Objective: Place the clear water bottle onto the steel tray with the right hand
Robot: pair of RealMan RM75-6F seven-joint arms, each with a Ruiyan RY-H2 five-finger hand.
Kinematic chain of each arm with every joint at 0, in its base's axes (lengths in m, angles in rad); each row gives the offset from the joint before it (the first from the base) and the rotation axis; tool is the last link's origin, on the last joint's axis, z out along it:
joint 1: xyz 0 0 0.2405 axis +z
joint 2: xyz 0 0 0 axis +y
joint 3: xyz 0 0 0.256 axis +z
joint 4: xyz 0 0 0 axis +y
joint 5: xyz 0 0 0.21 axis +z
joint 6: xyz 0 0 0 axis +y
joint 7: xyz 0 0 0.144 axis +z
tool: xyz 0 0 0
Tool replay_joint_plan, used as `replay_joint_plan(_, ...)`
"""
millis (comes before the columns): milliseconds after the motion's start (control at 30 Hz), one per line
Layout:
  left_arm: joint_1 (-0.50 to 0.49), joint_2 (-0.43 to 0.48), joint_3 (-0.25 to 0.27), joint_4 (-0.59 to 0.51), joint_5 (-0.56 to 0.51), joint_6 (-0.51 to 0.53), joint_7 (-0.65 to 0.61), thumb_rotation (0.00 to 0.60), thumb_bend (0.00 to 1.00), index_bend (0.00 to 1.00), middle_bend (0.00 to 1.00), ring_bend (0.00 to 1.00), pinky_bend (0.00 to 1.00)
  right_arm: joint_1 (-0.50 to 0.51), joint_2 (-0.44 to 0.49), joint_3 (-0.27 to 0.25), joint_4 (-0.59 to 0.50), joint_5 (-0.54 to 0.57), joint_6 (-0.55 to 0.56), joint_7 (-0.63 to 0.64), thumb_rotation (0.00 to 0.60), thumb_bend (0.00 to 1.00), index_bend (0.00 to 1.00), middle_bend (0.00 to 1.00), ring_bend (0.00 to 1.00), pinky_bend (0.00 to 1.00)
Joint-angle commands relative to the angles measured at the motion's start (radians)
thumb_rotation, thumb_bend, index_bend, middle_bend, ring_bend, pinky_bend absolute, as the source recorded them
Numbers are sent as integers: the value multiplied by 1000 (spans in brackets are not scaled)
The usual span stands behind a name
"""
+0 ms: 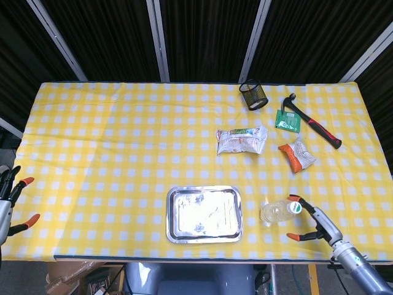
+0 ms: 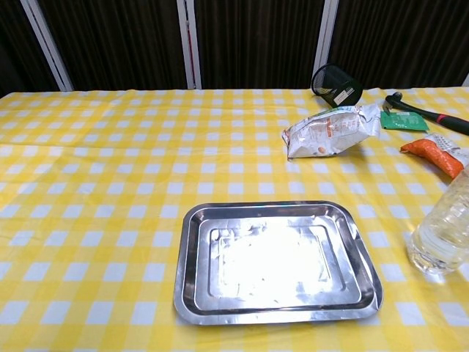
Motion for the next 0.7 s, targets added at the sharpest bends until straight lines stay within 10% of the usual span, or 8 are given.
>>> replay_joint_plan(33,0,1,0,0,-3,-3,-2,600,174,195,0,0,0,20,-36,-24,26,-29,11,35,600,125,172,78,0,0)
replay_joint_plan(700,-8,-6,1,-11,-29,-37,41,600,175,195,0,0,0,46,-196,24,52,68,42,-7,600,125,172,77,0,0)
